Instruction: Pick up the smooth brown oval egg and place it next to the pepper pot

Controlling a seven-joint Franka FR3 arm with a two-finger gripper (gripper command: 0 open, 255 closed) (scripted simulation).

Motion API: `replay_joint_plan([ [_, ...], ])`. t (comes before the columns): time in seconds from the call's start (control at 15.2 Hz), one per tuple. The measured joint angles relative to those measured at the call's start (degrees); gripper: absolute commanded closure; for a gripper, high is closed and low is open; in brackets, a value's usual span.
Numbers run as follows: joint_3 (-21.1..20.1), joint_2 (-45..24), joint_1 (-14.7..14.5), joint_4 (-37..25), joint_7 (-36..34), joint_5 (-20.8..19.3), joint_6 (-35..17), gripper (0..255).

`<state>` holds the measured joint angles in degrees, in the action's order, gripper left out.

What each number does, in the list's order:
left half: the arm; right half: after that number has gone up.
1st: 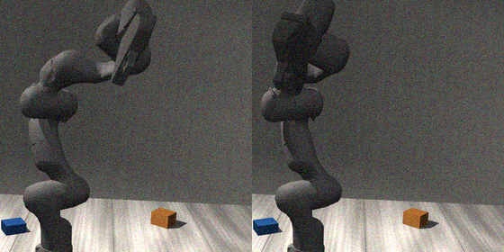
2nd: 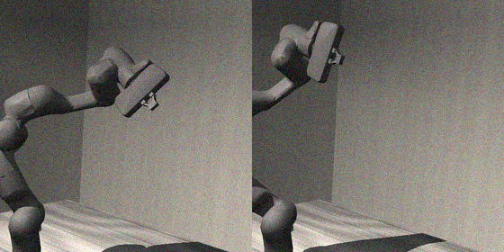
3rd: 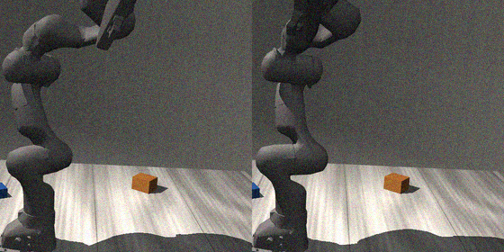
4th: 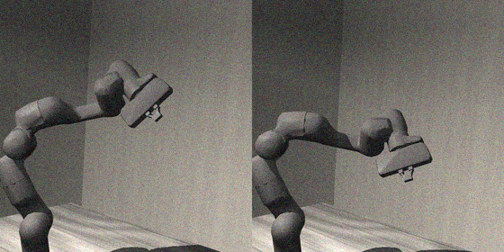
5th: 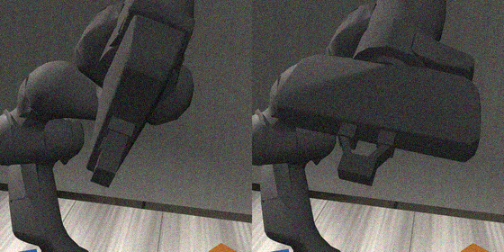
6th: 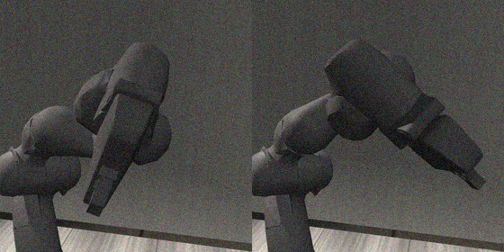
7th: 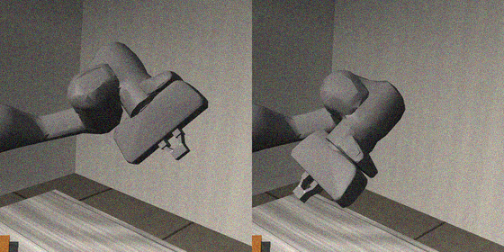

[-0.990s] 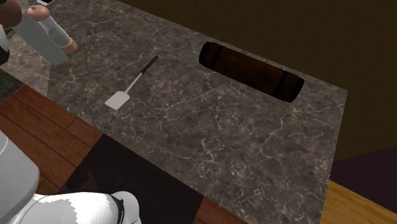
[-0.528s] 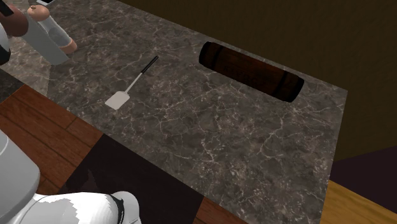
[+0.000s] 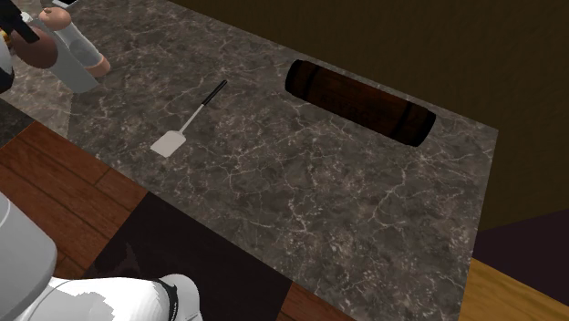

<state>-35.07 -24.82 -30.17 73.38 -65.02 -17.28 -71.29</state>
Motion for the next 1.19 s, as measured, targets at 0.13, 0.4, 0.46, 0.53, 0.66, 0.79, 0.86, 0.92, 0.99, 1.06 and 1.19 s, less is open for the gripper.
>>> replay_joint_plan([
  [0.13, 0.0, 0.0, 0.3, 1.5, -0.2, 0.0, -1.5, 255],
  [0.4, 0.0, 0.4, 1.0, 5.1, -0.5, 0.2, -4.8, 255],
  [0.46, 0.1, 0.6, 1.2, 6.2, -0.5, 0.3, -5.7, 255],
  [0.53, 0.1, 0.3, 1.2, 6.7, -0.7, 0.2, -6.2, 255],
  [0.66, 0.1, 0.4, 1.4, 8.5, -1.0, 0.3, -7.8, 255],
  [0.79, 0.2, 0.3, 1.7, 9.8, -1.1, 0.2, -9.2, 255],
  [0.86, 0.2, 0.3, 1.8, 10.6, -1.2, 0.2, -10.0, 255],
  [0.92, 0.3, 0.2, 1.9, 11.1, -1.2, 0.1, -10.6, 255],
  [0.99, 0.3, 0.3, 2.0, 11.9, -1.3, 0.1, -11.4, 255],
  [1.06, 0.3, 0.2, 2.1, 12.8, -1.4, 0.1, -12.2, 255],
  [1.19, 0.4, -0.1, 2.3, 14.0, -1.6, -0.1, -13.7, 255],
])
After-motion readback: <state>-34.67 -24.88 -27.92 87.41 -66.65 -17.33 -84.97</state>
